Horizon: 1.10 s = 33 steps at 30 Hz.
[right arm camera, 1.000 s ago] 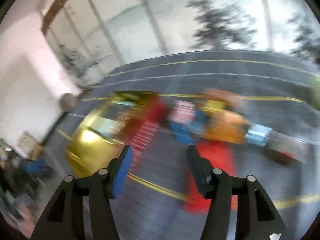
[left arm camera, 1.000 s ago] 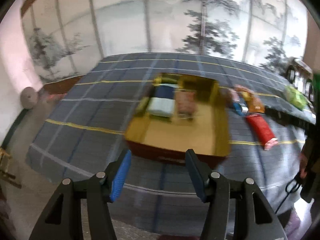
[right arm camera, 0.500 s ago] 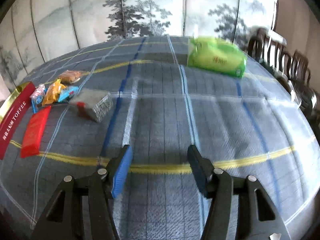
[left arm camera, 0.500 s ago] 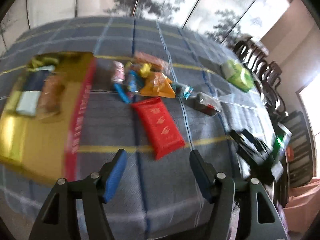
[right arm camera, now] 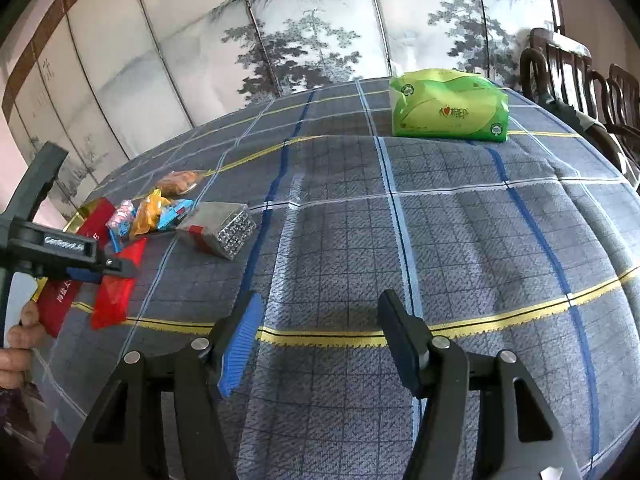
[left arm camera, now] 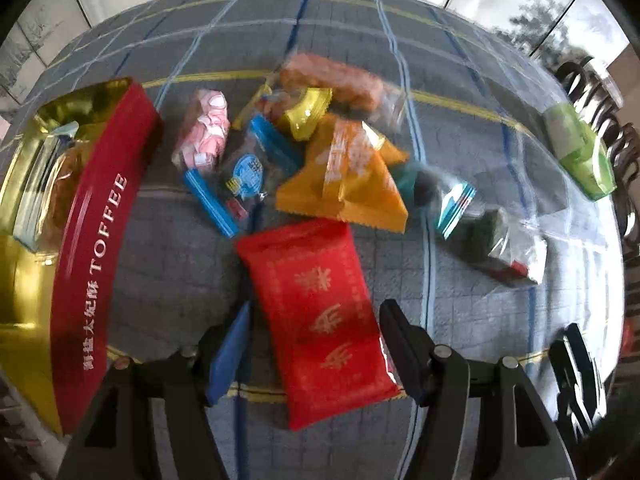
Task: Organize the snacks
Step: 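Grasp the red printed packet with the left gripper, then grasp the clear bag of dark grey snacks with the right gripper while the left holds the red packet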
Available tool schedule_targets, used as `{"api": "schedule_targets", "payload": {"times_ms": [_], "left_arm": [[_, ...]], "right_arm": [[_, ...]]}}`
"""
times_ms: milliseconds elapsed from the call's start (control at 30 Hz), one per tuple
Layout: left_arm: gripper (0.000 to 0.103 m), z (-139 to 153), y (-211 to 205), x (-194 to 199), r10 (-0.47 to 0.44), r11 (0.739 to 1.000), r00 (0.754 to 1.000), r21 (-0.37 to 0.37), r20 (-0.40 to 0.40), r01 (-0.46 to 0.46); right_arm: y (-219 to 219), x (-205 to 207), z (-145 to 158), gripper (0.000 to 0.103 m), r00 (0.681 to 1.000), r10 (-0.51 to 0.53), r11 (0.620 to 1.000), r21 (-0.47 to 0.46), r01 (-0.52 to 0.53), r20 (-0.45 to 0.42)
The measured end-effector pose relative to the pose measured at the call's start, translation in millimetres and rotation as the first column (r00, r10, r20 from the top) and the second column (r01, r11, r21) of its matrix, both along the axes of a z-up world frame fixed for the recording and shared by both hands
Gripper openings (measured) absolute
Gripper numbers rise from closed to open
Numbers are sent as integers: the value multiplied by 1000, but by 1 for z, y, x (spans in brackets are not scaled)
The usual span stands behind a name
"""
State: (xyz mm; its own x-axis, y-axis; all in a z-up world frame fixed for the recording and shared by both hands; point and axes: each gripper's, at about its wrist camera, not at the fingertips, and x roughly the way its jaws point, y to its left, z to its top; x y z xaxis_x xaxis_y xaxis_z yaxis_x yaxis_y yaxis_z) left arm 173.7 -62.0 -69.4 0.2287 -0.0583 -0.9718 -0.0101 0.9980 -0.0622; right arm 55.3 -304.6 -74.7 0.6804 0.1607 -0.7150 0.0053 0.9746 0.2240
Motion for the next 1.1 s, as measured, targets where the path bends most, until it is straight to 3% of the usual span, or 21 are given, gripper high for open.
{"api": "schedule_targets", "payload": {"times_ms": [67, 167, 300, 333, 367, 400, 467, 567, 667, 733, 867, 933, 1100], "left_arm": [[68, -2, -9, 0, -14, 998, 1000, 57, 1, 14], [74, -6, -15, 4, 10, 999, 1000, 53, 12, -11], [74, -7, -21, 3, 35, 998, 999, 52, 34, -36], [71, -7, -21, 2, 32, 998, 999, 51, 43, -34], [52, -6, -22, 1, 19, 998, 998, 53, 61, -22], [46, 2, -20, -7, 1, 999, 997, 48, 80, -5], [45, 3, -22, -17, -16, 999, 998, 45, 62, 13], [44, 4, -22, -41, -47, 995, 994, 93, 99, 38], [44, 7, -12, -59, -67, 998, 994, -11, 89, 68], [44, 14, -9, -67, -96, 995, 990, -10, 101, 98], [44, 29, 3, -75, -103, 994, 987, -29, 124, 107], [44, 36, 8, -73, -100, 994, 987, -38, 126, 106], [44, 48, 11, -80, -114, 992, 983, -38, 141, 121]], "right_arm": [[0, -1, 1, 60, 1000, 8, 1000, 6, -8, 2], [-3, -1, 0, 60, 1000, 8, 1000, 30, -8, 4], [-3, -1, 0, 61, 1000, 9, 999, 34, -9, 3], [-3, -1, -1, 61, 1000, 10, 999, 32, -10, 1], [-3, -1, -1, 62, 1000, 12, 1000, 28, -12, -3], [-2, 0, 0, 62, 1000, 13, 1000, 21, -13, -11], [-1, 5, 3, 63, 999, 36, 999, 28, -35, -31], [6, 12, 24, 63, 991, 128, 992, -6, -127, 28], [25, 32, 34, 64, 941, 337, 939, -78, -334, 30], [44, 48, 31, 64, 884, 467, 871, -157, -465, -25], [77, 77, 26, 64, 780, 614, 738, -261, -622, -122], [88, 93, 21, 64, 750, 640, 691, -302, -657, -168], [100, 126, 7, 62, 705, 669, 662, -242, -709, -237]]}}
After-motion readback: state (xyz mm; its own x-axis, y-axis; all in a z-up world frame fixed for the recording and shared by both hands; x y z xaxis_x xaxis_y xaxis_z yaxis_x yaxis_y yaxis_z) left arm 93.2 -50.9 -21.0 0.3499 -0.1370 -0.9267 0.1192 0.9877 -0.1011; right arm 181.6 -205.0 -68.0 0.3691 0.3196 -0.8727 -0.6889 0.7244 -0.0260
